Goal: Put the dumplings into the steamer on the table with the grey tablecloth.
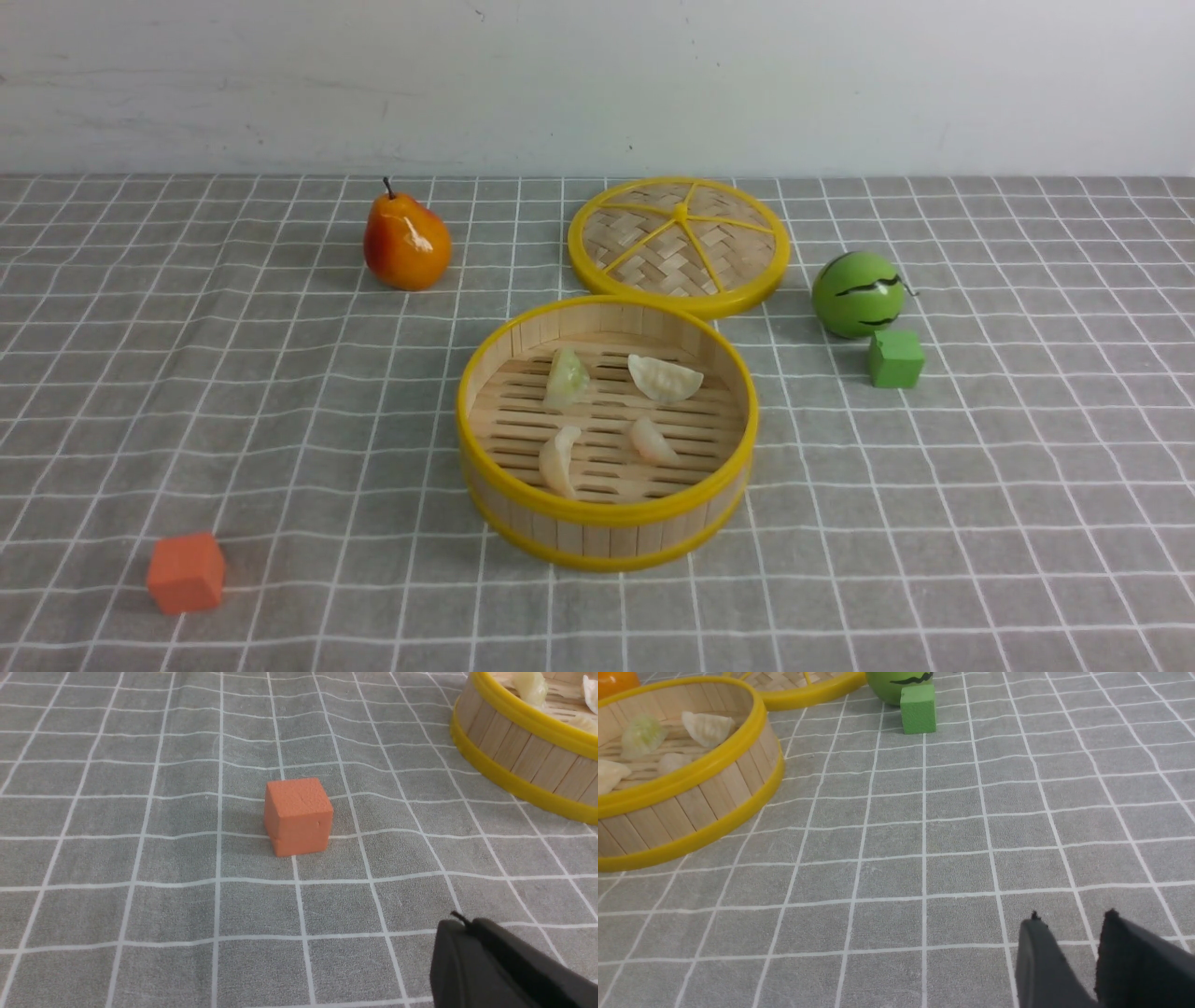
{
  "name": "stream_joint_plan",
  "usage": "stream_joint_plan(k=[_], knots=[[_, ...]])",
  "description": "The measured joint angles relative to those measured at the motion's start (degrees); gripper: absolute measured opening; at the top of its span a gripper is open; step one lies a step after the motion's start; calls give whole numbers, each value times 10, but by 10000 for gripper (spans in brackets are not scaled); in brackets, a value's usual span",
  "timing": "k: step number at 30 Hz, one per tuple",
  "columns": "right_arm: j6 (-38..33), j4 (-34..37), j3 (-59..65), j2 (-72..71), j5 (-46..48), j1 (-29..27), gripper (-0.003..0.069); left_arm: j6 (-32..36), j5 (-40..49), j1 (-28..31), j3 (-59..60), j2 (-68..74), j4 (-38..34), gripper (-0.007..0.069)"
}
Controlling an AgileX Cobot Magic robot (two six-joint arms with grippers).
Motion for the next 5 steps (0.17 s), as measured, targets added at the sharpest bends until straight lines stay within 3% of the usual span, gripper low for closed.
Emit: stream_joint_plan(k=[5], knots=[[0, 0, 0, 0, 0, 0, 199, 0, 0, 0, 0, 0, 0, 0]])
